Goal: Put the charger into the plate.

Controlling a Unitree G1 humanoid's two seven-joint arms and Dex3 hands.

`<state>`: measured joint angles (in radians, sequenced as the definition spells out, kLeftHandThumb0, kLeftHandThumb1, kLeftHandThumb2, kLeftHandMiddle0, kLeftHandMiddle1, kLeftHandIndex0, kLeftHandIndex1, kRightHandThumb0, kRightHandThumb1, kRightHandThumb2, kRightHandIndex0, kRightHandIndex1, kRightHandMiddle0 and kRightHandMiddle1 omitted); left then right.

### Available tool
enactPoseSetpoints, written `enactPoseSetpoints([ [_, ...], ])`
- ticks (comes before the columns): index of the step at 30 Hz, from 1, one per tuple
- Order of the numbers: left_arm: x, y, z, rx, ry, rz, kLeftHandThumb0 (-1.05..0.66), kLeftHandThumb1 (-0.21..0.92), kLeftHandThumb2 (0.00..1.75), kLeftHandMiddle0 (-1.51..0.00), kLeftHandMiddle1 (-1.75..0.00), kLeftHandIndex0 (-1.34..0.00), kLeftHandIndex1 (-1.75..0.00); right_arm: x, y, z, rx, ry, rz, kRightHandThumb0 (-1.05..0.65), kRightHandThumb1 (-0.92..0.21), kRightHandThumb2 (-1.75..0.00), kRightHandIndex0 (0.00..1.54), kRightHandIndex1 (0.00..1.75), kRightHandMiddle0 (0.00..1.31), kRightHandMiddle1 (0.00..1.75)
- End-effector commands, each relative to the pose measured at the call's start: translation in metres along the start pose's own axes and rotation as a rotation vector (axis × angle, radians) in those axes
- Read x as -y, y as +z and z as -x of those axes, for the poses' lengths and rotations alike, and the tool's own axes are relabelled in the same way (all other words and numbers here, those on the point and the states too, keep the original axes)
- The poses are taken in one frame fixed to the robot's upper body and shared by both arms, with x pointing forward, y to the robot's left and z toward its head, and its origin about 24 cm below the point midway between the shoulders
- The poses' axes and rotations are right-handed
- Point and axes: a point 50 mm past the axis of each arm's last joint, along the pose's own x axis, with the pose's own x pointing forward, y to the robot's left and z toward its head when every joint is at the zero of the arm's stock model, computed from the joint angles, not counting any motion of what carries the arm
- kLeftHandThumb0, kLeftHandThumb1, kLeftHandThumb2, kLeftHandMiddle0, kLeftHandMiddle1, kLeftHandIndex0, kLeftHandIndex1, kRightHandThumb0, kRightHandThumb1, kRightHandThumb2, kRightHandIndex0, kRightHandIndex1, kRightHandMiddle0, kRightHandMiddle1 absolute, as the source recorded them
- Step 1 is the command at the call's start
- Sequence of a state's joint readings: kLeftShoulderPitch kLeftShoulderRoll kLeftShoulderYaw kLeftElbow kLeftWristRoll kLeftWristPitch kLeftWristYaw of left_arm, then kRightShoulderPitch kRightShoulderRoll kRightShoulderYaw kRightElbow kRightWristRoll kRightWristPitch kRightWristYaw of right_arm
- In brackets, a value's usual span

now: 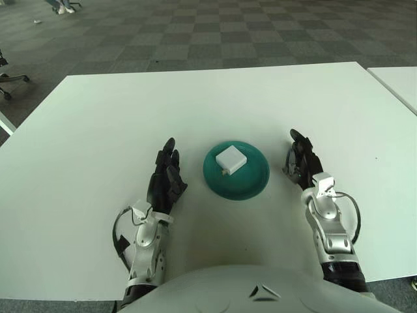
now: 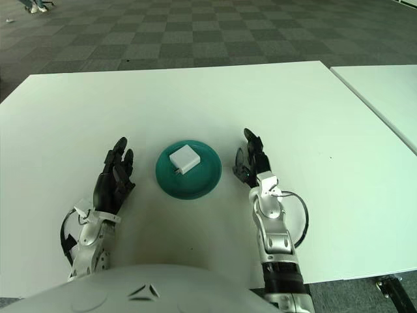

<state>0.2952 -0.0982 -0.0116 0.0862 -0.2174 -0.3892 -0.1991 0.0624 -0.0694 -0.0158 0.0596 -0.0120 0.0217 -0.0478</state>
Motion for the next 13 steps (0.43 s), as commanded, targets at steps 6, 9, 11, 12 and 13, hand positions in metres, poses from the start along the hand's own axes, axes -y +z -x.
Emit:
enactPoseSetpoints([
  [6,-0.0112,-0.0191,0.0137,-0.134,0.062,-0.025,-0.86,0.92,1.05,-0.07,0.0,0.0,-0.26,-0.0008,-0.0312,0.0051,-0.203,-0.01,-0.009,-0.92,-0.92,-0.92,0.07,0.02,0.0,0.26],
  [9,-0.0118,-0.0196,0.0138,-0.135,0.066,-0.034,-0.85,0.92,1.05,-0.07,0.0,0.0,-0.25,-0.001,-0.0323,0.0056,-0.211,-0.013,-0.014,-0.91,-0.92,-0.92,0.06,0.02,0.0,0.25],
  [11,-0.012,-0.0198,0.0136,-0.137,0.068,-0.043,-0.85,0.92,1.06,-0.07,0.0,0.0,-0.24,-0.001,-0.0324,0.0056,-0.214,-0.015,-0.019,-0.91,-0.92,-0.92,0.06,0.01,0.0,0.25],
  [12,-0.012,-0.0199,0.0135,-0.137,0.068,-0.045,-0.85,0.92,1.06,-0.07,0.0,0.0,-0.23,-0.001,-0.0323,0.0056,-0.214,-0.015,-0.02,-0.91,-0.92,-0.92,0.06,0.01,0.0,0.24],
  [13,-0.012,-0.0199,0.0135,-0.137,0.069,-0.048,-0.85,0.92,1.06,-0.06,0.0,0.0,-0.23,-0.001,-0.0325,0.0056,-0.215,-0.016,-0.022,-0.91,-0.92,-0.92,0.06,0.01,0.0,0.24],
])
